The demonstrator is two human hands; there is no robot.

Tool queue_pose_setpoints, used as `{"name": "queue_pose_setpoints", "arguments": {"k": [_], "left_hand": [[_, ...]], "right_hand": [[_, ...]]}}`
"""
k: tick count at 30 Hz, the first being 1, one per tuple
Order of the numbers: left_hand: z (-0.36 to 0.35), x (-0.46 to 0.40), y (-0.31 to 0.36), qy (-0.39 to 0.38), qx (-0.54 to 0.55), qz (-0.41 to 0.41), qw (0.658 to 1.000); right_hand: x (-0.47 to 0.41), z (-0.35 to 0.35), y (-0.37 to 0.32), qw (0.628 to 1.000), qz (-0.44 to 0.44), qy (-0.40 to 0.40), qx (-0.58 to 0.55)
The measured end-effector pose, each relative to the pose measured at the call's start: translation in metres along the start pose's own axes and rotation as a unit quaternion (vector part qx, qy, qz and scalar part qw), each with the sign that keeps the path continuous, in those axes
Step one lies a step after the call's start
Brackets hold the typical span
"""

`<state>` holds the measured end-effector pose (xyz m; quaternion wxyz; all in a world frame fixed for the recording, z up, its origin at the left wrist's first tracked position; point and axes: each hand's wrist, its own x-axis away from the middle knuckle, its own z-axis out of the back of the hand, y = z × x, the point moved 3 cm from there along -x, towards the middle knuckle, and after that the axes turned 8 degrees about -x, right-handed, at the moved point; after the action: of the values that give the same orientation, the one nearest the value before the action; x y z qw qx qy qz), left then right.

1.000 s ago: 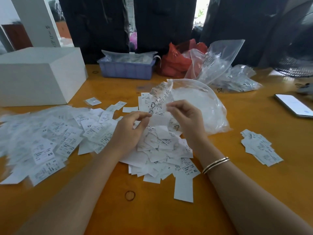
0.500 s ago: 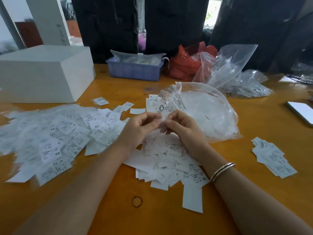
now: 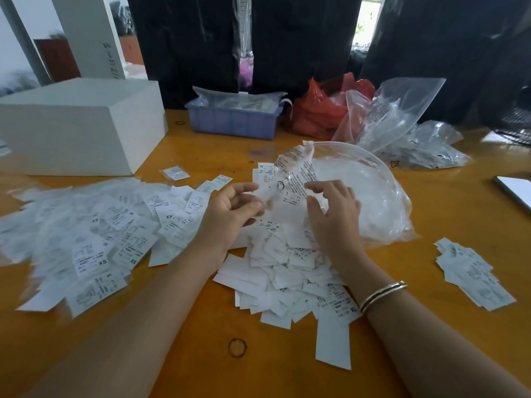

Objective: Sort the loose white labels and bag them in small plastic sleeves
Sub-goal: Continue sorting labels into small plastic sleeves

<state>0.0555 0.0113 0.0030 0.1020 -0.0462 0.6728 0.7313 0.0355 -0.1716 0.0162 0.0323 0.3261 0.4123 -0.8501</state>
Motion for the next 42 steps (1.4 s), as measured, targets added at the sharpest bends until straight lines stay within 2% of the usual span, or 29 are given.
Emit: {"name": "queue_pose_setpoints", "arguments": {"k": [3, 6, 11, 16, 18, 22, 26, 28, 32, 42], "left_hand": [[0.0, 0.0, -0.001, -0.002, -0.016, 0.007, 1.0], [-0.002, 0.002, -0.003, -0.014, -0.04, 0.013, 0.999], [-0.004, 0.003, -0.003, -0.014, -0.086, -0.006, 0.996], [-0.006, 0.005, -0.001, -0.021, -0.096, -0.03, 0.995], [-0.006, 0.005, 0.001, -0.018, -0.086, -0.035, 0.996], [-0.005, 0.005, 0.004, -0.009, -0.072, -0.042, 0.996], [-0.004, 0.007, 0.009, 0.007, -0.063, -0.058, 0.996], [-0.004, 0.006, 0.01, 0.011, -0.077, -0.07, 0.994], [-0.005, 0.007, 0.01, 0.004, -0.09, -0.084, 0.992], [-0.003, 0.006, 0.007, 0.02, -0.109, -0.079, 0.991]], "right_hand": [[0.001, -0.009, 0.006, 0.989, -0.028, -0.069, 0.13], [0.001, -0.014, 0.008, 0.981, -0.033, -0.097, 0.166], [0.0, -0.008, 0.005, 0.995, -0.035, -0.053, 0.079], [0.0, -0.007, 0.002, 0.997, -0.049, -0.052, 0.015], [0.001, -0.006, 0.0, 0.995, -0.071, -0.049, -0.059], [0.004, 0.0, -0.005, 0.965, -0.087, -0.024, -0.247], [0.004, 0.004, -0.009, 0.938, -0.074, -0.016, -0.338], [0.004, 0.003, -0.011, 0.922, -0.08, -0.038, -0.377], [0.007, -0.004, -0.012, 0.916, -0.091, -0.102, -0.377], [0.011, -0.01, -0.015, 0.912, -0.116, -0.168, -0.356]]}}
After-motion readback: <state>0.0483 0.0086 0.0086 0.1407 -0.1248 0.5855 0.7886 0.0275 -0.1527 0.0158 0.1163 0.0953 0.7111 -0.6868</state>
